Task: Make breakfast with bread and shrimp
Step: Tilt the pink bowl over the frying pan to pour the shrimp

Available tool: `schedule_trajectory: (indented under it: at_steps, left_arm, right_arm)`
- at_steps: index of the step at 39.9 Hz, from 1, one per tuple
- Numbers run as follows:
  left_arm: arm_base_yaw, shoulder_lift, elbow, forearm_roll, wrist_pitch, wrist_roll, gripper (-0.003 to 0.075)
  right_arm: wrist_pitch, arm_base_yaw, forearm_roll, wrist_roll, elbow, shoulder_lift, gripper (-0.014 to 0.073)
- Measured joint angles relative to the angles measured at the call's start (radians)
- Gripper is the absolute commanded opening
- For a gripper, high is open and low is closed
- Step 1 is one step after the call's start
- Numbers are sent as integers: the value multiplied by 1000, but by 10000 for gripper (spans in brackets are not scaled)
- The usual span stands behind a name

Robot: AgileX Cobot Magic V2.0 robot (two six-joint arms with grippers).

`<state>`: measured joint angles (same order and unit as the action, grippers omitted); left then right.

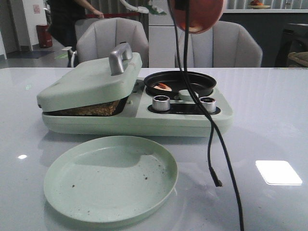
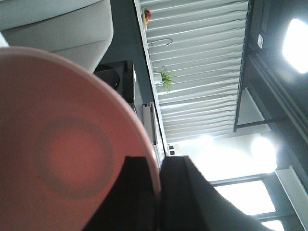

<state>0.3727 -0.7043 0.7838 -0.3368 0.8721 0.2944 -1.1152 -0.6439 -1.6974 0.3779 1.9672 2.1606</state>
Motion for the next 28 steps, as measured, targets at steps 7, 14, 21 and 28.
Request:
schedule_trajectory:
  at_steps: [7, 14, 21, 28]
  left_arm:
    - [0, 0, 0, 0, 0, 0, 101]
    - [0, 0, 0, 0, 0, 0, 101]
    - [0, 0, 0, 0, 0, 0, 101]
    - [0, 0, 0, -2, 13, 0, 101]
  right_arm:
    - [0, 0, 0, 0, 0, 0, 41]
    - [0, 0, 0, 0, 0, 0, 41]
    - [0, 0, 0, 0, 0, 0, 41]
    - [-24, -11, 0, 0, 0, 0, 41]
